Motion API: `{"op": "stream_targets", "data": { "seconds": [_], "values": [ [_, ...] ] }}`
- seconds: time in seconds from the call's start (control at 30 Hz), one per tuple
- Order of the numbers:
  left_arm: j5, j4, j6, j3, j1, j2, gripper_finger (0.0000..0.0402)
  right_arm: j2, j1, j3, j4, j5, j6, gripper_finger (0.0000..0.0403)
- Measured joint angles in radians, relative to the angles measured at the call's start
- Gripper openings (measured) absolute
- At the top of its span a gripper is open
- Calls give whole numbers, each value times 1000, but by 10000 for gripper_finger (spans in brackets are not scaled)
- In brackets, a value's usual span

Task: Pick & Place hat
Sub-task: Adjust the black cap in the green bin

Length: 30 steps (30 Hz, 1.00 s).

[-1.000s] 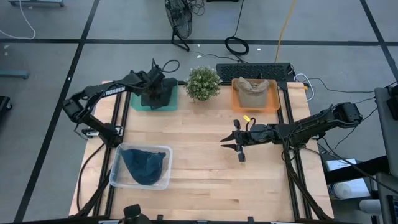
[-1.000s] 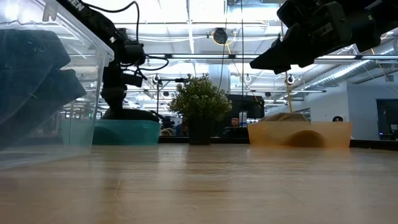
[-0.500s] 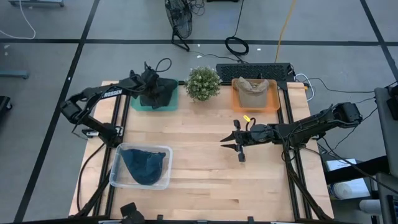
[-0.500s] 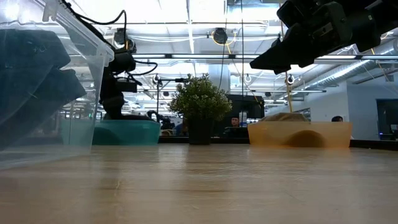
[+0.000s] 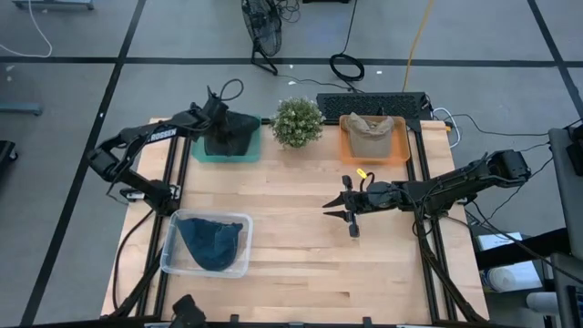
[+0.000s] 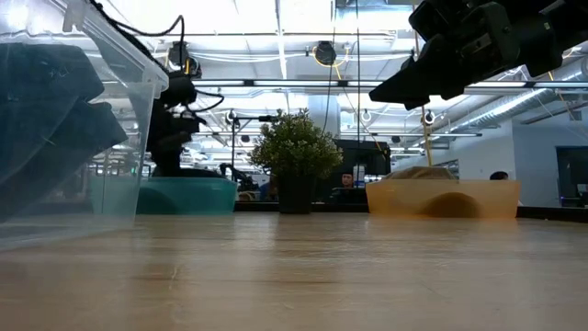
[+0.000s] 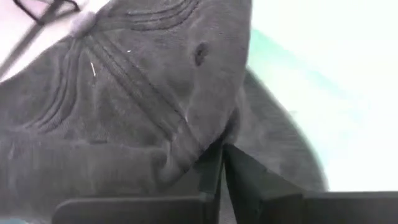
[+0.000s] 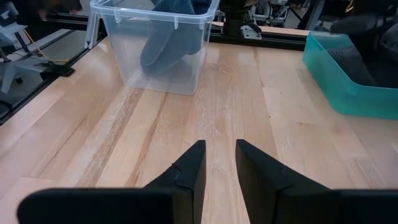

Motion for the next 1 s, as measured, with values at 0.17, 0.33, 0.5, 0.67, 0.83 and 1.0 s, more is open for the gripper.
{"op": "stream_targets", "data": {
  "seconds": [0.17, 0.33, 0.5, 0.67, 0.83, 1.0],
  "values": [
    [29, -60, -65, 77, -18, -71, 45, 0, 0, 0, 0, 0, -1, 75],
    [29, -132, -72, 160, -20, -132, 46, 0, 0, 0, 0, 0, -1, 75],
    [-92, -114, -56, 172, 11, -135, 46, 0, 0, 0, 0, 0, 1, 75],
    [-173, -82, -42, 149, 81, -56, 46, 0, 0, 0, 0, 0, 2, 75],
    [-175, -33, -42, 128, 145, 33, 47, 0, 0, 0, 0, 0, 2, 75],
    [-209, -33, -68, 120, 178, 114, 46, 0, 0, 0, 0, 0, 1, 75]
  ]
}}
